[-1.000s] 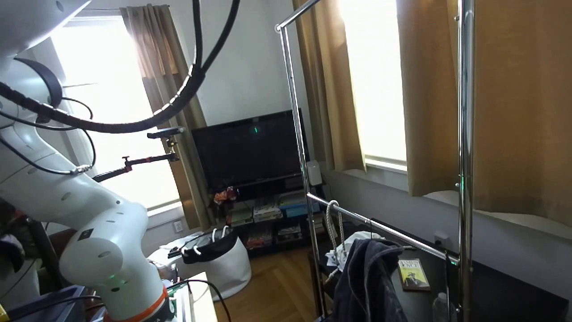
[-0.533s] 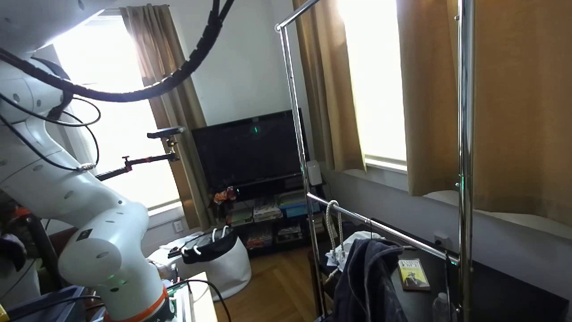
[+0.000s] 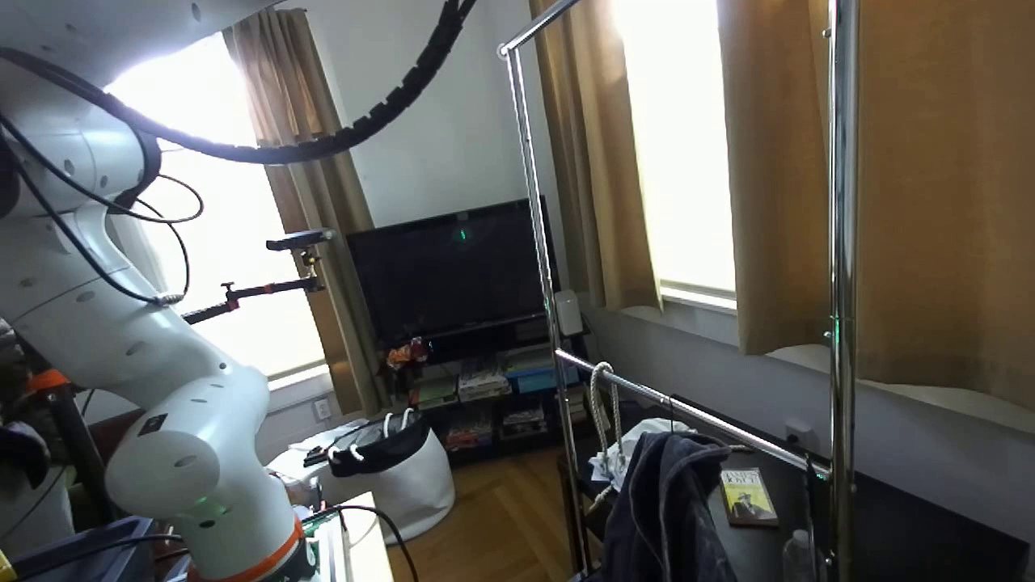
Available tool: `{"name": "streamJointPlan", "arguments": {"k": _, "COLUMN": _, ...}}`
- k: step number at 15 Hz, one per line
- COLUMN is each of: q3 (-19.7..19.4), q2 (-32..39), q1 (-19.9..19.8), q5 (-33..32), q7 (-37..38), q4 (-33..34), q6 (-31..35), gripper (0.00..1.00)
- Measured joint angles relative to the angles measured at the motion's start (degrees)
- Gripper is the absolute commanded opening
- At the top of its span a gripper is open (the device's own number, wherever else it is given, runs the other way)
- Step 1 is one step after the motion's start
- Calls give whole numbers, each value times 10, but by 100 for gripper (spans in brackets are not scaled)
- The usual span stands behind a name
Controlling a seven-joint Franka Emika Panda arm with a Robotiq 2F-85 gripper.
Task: Remove the hanger from the top left of the clothes hanging rail to the right side of the top clothes hanging rail
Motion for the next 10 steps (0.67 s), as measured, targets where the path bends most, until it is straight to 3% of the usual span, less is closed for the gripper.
{"name": "streamJointPlan", "arguments": {"k": 5, "q3": -2, "q2": 41, "q1": -1, "q5": 4, "q7": 3, "q4": 35, "q6": -10, "gripper": 1}}
{"name": "streamJointPlan", "arguments": {"k": 6, "q3": -2, "q2": 48, "q1": -1, "q5": 5, "q7": 3, "q4": 44, "q6": -16, "gripper": 31}}
{"name": "streamJointPlan", "arguments": {"k": 7, "q3": -2, "q2": 55, "q1": -2, "q5": 6, "q7": 4, "q4": 52, "q6": -23, "gripper": 31}}
{"name": "streamJointPlan", "arguments": {"k": 10, "q3": -2, "q2": 72, "q1": -4, "q5": 11, "q7": 6, "q4": 73, "q6": -48, "gripper": 54}}
